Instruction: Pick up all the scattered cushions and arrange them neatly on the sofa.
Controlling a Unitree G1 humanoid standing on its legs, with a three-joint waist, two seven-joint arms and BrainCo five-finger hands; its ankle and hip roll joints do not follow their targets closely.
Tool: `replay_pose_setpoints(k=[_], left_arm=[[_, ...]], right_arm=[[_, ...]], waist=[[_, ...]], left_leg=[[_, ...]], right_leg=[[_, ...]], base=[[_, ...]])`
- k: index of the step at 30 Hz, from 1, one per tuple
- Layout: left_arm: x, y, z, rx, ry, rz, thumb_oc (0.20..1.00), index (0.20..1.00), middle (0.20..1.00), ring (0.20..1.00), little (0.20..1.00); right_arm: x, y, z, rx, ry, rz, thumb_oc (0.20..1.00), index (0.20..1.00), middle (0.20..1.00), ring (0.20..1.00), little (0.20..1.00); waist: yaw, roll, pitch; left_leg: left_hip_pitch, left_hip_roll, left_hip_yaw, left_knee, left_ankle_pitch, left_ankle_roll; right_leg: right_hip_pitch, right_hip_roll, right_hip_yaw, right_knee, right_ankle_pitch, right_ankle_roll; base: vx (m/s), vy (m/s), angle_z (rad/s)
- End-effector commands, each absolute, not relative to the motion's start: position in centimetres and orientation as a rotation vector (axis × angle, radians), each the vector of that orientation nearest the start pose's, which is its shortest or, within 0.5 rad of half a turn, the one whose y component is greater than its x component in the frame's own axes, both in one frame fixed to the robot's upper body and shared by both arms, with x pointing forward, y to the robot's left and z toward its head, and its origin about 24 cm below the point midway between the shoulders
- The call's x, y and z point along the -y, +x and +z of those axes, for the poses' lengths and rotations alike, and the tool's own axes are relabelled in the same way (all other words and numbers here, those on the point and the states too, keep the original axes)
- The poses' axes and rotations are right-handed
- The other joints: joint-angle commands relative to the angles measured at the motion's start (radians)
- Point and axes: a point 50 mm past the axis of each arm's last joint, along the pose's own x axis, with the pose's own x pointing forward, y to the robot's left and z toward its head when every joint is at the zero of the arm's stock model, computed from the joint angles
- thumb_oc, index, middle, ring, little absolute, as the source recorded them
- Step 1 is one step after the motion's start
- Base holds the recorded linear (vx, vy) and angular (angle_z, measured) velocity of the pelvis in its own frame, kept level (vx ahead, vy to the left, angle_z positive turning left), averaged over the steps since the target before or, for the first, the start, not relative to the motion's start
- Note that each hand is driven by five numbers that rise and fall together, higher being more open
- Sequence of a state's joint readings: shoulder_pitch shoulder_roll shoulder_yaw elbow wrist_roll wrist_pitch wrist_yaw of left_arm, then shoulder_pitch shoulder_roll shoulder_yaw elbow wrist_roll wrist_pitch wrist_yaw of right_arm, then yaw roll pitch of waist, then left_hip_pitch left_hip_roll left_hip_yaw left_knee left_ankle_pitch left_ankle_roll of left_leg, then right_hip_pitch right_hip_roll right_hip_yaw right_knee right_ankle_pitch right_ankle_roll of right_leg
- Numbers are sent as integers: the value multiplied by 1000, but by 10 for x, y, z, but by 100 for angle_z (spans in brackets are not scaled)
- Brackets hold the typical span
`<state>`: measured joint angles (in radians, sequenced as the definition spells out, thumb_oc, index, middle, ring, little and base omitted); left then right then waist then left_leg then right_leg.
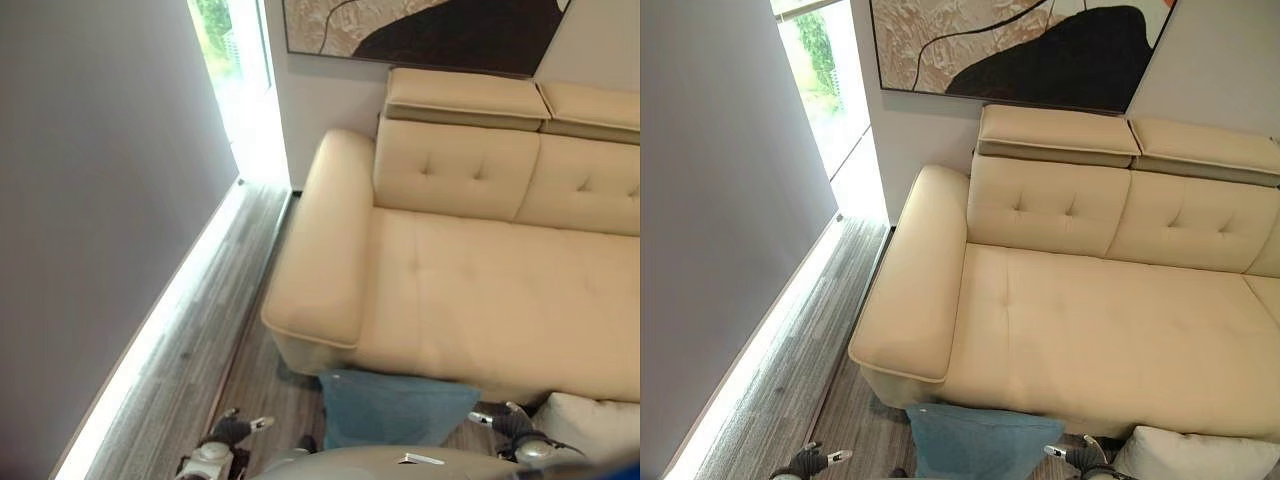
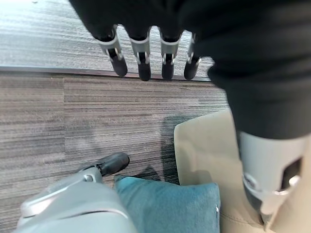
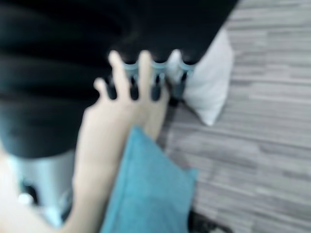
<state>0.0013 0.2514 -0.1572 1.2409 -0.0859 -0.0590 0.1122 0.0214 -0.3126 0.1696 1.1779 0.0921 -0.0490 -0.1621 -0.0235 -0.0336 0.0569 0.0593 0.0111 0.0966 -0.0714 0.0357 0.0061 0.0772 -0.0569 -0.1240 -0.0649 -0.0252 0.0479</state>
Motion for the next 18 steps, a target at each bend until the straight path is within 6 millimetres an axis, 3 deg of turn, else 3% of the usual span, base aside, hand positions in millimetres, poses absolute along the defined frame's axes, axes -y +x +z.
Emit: replay_pose_setpoints(k=[1, 6, 9, 12, 14, 16, 17, 18], left_arm=[[-246, 97, -157, -1167, 349, 146, 1000, 1000, 1000, 1000, 1000], [-246, 99, -156, -1158, 344, 151, 1000, 1000, 1000, 1000, 1000], [-252, 108, -152, -1129, 357, 163, 1000, 1000, 1000, 1000, 1000], [-255, 110, -150, -1120, 364, 170, 1000, 1000, 1000, 1000, 1000], [-259, 114, -148, -1105, 361, 186, 1000, 1000, 1000, 1000, 1000], [-259, 110, -149, -1117, 344, 205, 1000, 1000, 1000, 1000, 1000], [-258, 110, -150, -1120, 340, 205, 1000, 1000, 1000, 1000, 1000], [-257, 110, -150, -1118, 338, 202, 1000, 1000, 1000, 1000, 1000]], right_arm=[[270, 120, -141, -1063, -416, -242, 1000, 1000, 1000, 1000, 1000], [267, 124, -141, -1057, -418, -230, 1000, 1000, 1000, 1000, 1000], [262, 138, -137, -1018, -429, -207, 1000, 1000, 1000, 1000, 1000], [262, 144, -135, -996, -432, -205, 1000, 1000, 1000, 1000, 1000], [262, 150, -132, -972, -436, -201, 1000, 1000, 1000, 1000, 1000], [263, 147, -133, -989, -445, -200, 1000, 1000, 1000, 1000, 1000], [263, 146, -133, -987, -440, -200, 1000, 1000, 1000, 1000, 1000], [263, 144, -133, -986, -432, -206, 1000, 1000, 1000, 1000, 1000]], waist=[[17, -25, 26], [23, -25, 42], [17, -14, 86], [25, -7, 88], [40, -19, 83], [52, -44, 70], [49, -56, 71], [48, -58, 71]], left_leg=[[28, -28, -8, 89, -129, -16], [14, -29, -12, 80, -123, -11], [-34, -19, -13, 104, -112, 2], [-52, 1, -13, 116, -110, -2], [-72, 29, -4, 135, -111, -22], [-79, 47, -4, 149, -102, -45], [-90, 83, -13, 153, -80, -70], [-95, 92, -15, 152, -74, -78]], right_leg=[[-7, -6, 5, 87, -29, 50], [-50, -10, 7, 120, -17, 61], [-163, -10, 38, 277, -18, 92], [-160, -55, 32, 273, -26, 82], [-120, -114, 24, 218, -7, 80], [-81, -103, 13, 143, -14, 89], [-80, -65, 30, 136, -22, 81], [-73, -56, 20, 125, -28, 75]], base=[[0, 0, 0], [-68, 32, -1], [-204, -2, -19], [-68, -119, -16], [-71, -362, -6], [-15, -443, -18], [6, -425, 3], [-32, -360, 26]])
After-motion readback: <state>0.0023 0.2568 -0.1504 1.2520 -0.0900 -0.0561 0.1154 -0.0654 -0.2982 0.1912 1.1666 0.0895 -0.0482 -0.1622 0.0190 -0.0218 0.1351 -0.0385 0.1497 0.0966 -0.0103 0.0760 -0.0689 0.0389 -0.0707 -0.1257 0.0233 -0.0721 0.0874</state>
